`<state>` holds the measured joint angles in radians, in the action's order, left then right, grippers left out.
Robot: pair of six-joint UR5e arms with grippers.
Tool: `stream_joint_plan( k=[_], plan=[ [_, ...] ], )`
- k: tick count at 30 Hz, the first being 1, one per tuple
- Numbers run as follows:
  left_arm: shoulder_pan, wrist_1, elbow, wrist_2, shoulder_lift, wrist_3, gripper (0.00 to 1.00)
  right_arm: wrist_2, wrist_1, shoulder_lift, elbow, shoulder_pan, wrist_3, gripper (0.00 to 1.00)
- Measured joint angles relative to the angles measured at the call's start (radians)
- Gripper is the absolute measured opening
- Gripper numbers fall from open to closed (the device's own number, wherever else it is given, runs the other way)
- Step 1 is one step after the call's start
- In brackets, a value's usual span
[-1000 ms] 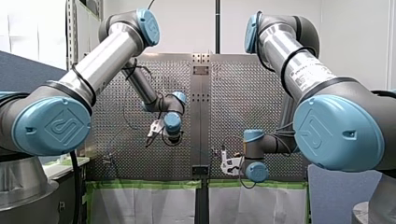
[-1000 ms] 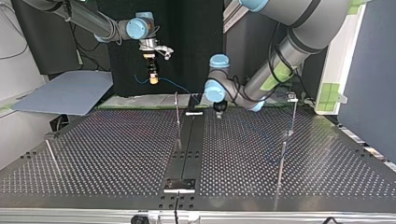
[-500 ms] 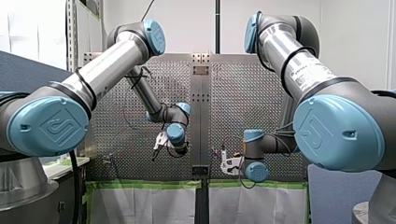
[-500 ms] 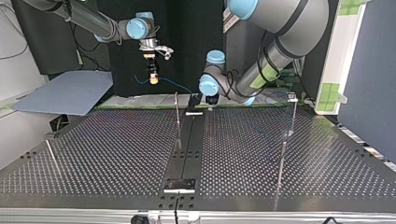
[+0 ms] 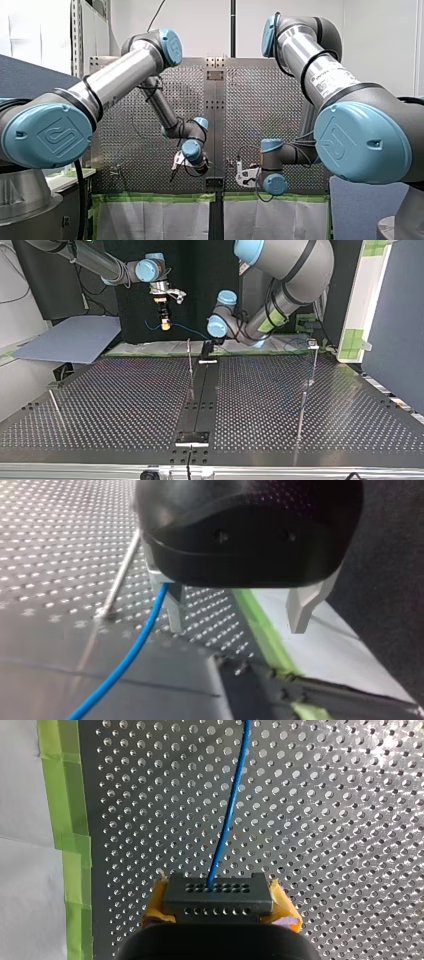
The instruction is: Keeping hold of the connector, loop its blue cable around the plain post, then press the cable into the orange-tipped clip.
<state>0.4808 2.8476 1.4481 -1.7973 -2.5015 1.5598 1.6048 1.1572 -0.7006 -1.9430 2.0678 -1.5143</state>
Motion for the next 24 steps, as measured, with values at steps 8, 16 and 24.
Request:
stream_joint_plan(
  k=[8, 16, 24],
  plan=[
    [0.007, -0.079, -0.002, 0.077, -0.02, 0.074, 0.98, 0.0, 0.0, 0.0, 0.0, -0.006, 0.004, 0.0],
    [0.004, -0.124, -0.002, 0.156, -0.021, 0.152, 0.98, 0.0, 0.003, 0.0, 0.0, -0.007, 0.007, 0.0],
    [0.0, -0.126, -0.002, 0.167, -0.021, 0.183, 0.98, 0.0, 0.004, 0.0, 0.0, -0.007, 0.008, 0.0]
  ],
)
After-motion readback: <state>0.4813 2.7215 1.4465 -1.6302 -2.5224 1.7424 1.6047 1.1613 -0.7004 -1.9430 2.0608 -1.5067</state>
